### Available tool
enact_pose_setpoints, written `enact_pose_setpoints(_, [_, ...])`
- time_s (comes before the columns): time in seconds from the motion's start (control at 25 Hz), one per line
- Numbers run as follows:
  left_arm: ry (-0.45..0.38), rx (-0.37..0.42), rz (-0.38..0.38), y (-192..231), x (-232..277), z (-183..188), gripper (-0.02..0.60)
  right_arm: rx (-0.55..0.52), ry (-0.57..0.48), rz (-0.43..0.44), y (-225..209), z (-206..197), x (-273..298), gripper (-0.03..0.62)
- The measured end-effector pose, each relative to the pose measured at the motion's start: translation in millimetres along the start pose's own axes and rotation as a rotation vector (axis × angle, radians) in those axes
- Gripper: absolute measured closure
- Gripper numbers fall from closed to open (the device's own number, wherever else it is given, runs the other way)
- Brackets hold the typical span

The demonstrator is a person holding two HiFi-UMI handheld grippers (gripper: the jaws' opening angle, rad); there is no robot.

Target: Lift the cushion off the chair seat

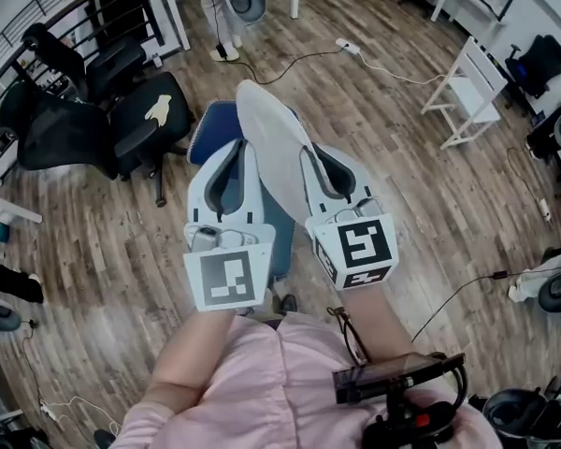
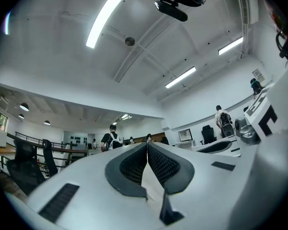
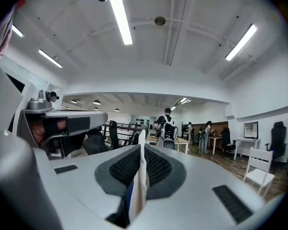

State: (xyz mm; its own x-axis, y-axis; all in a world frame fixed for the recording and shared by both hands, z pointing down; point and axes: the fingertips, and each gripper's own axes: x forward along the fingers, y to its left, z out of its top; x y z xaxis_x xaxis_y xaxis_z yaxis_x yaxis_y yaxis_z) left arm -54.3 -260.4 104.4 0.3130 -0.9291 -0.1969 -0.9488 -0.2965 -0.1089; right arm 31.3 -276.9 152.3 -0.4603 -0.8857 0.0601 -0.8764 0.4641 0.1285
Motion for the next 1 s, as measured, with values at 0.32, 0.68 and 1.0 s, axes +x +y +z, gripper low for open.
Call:
enact_pose_setpoints(0.32, [-0.018, 0.018, 0.000, -6, -1, 11, 0.566, -0.024, -0.030, -0.022, -6, 11, -9, 0.571])
enact_pose_setpoints(0.68, [-0.011, 0.032, 0.000, -12, -5, 10, 0.566, -0.026, -0.047, -0.026, -7, 12, -16, 0.571])
enact_pose_setpoints(1.0, [-0.012, 0.039, -0.006, -14, -1, 9, 0.566, -0.031, -0.045, -0.031, -9, 11, -15, 0.573])
